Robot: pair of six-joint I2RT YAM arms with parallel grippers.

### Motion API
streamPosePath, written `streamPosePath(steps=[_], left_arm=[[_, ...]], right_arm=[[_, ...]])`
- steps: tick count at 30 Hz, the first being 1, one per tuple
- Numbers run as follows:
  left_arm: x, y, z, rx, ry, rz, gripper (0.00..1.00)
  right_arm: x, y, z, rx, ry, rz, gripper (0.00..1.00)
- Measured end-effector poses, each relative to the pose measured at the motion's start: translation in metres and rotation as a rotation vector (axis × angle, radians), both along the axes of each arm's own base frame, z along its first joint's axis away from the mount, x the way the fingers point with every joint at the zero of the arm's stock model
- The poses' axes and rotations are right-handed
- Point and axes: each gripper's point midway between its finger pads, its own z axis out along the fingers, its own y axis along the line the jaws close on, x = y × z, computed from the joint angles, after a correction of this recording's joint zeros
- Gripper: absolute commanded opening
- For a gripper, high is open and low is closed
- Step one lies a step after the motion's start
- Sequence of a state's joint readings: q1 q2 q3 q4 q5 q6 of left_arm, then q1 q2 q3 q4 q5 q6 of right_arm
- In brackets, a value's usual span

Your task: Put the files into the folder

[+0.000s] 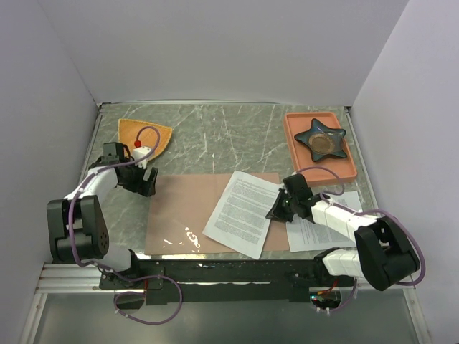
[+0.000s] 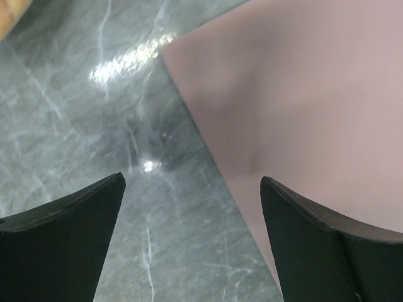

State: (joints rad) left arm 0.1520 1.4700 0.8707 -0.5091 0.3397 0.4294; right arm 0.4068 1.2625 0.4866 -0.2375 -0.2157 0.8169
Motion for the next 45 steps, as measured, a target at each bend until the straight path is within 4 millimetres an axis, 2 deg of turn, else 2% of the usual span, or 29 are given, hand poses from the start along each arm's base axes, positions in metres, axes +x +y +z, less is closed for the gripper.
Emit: streamPosePath(steps=[2,6,8,11,17,19,22,27,33,45], left_arm=[[0.002,-0.005,0.000,0.005,-0.007,-0.019,0.96],[0.005,-0.004,-0.001,0.015,-0.009,-0.016,0.96],[0.006,-0.003,-0.002,0.018,-0.005,-0.013,0.96],[0.008,-0.003,0.001,0.019,-0.009,-0.012,0.96],[0.014,-0.003,0.010,0.018,-0.025,-0.012,0.96],[0.012,-0.004,0.011,0.014,-0.020,-0.014,0.96],[0.009,-0.004,0.013,0.014,-0.015,-0.014,0.96],[0.007,-0.003,0.018,0.024,-0.027,-0.013,0.96],[0.006,-0.001,0.023,0.032,-0.036,-0.007,0.96],[0.002,0.025,0.021,0.052,-0.029,0.051,0.96]], right_arm=[[-0.001,0.003,-0.001,0.005,-0.011,0.012,0.02],[0.000,0.010,0.011,0.023,-0.084,0.056,0.00],[0.006,0.015,0.029,0.044,-0.169,0.094,0.00],[0.016,0.028,0.065,0.078,-0.316,0.167,0.00],[0.033,0.068,0.141,0.142,-0.561,0.343,0.00],[0.034,0.085,0.159,0.154,-0.614,0.411,0.00],[0.033,0.110,0.175,0.161,-0.656,0.513,0.00],[0.033,0.142,0.189,0.152,-0.690,0.673,0.00],[0.034,0.156,0.196,0.153,-0.711,0.763,0.00],[0.018,0.178,0.169,0.170,-0.638,0.862,0.00]])
